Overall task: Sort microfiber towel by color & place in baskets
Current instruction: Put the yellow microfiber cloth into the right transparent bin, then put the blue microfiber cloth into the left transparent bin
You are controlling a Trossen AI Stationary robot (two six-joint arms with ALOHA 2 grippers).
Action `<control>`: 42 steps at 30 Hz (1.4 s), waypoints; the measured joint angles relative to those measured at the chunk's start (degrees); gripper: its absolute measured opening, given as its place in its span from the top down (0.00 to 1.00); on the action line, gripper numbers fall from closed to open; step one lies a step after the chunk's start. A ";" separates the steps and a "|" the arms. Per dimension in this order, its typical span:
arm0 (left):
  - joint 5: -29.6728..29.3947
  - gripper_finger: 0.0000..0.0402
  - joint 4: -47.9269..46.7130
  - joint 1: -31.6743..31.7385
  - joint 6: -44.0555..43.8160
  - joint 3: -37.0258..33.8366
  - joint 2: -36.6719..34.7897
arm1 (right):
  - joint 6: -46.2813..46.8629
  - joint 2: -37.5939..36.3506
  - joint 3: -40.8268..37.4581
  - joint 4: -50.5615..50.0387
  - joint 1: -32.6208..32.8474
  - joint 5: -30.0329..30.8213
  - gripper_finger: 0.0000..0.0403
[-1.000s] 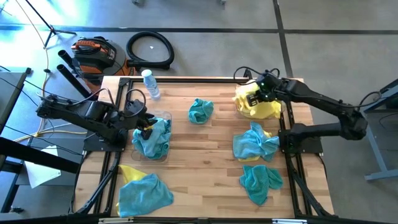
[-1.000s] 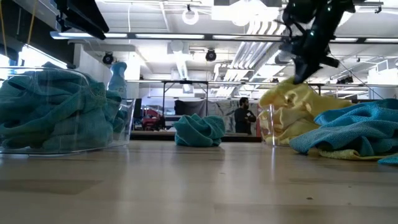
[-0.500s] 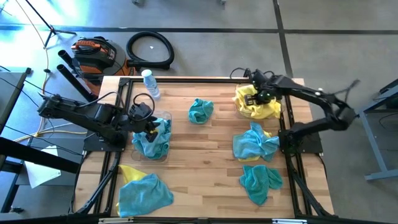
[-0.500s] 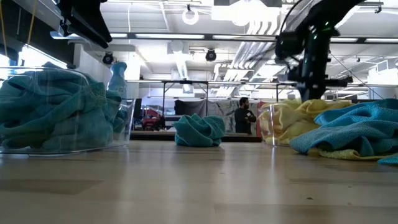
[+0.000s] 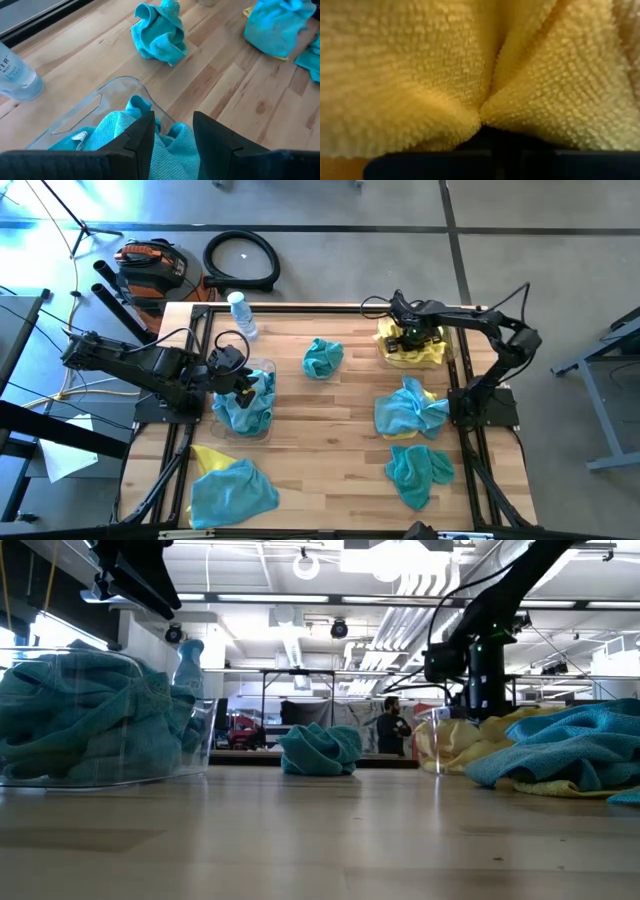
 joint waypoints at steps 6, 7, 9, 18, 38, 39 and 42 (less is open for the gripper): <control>0.00 0.69 0.00 0.00 -1.46 0.00 0.00 | -1.82 0.16 -0.02 1.69 -0.04 2.03 1.00; 0.00 0.69 0.01 0.00 -1.44 0.00 0.00 | -1.82 0.18 -0.05 1.79 -0.03 2.01 1.00; 0.00 0.69 0.00 0.00 -1.44 0.00 0.00 | -1.82 -0.18 -0.07 1.85 -0.04 1.68 1.00; 0.00 0.69 0.01 0.00 -1.44 0.00 0.00 | -0.75 -8.46 -0.38 0.19 -0.06 1.45 0.83; 0.30 0.69 -0.17 0.02 0.81 0.00 0.00 | -0.08 -32.36 -0.29 -6.73 2.63 1.58 0.70; 0.77 0.69 -0.17 0.02 2.08 0.00 0.00 | 0.20 -33.62 -0.29 -6.65 3.97 1.54 0.71; 2.85 0.69 -0.10 -0.16 5.27 0.00 0.87 | 1.42 -36.85 -0.27 -6.20 9.76 2.40 0.79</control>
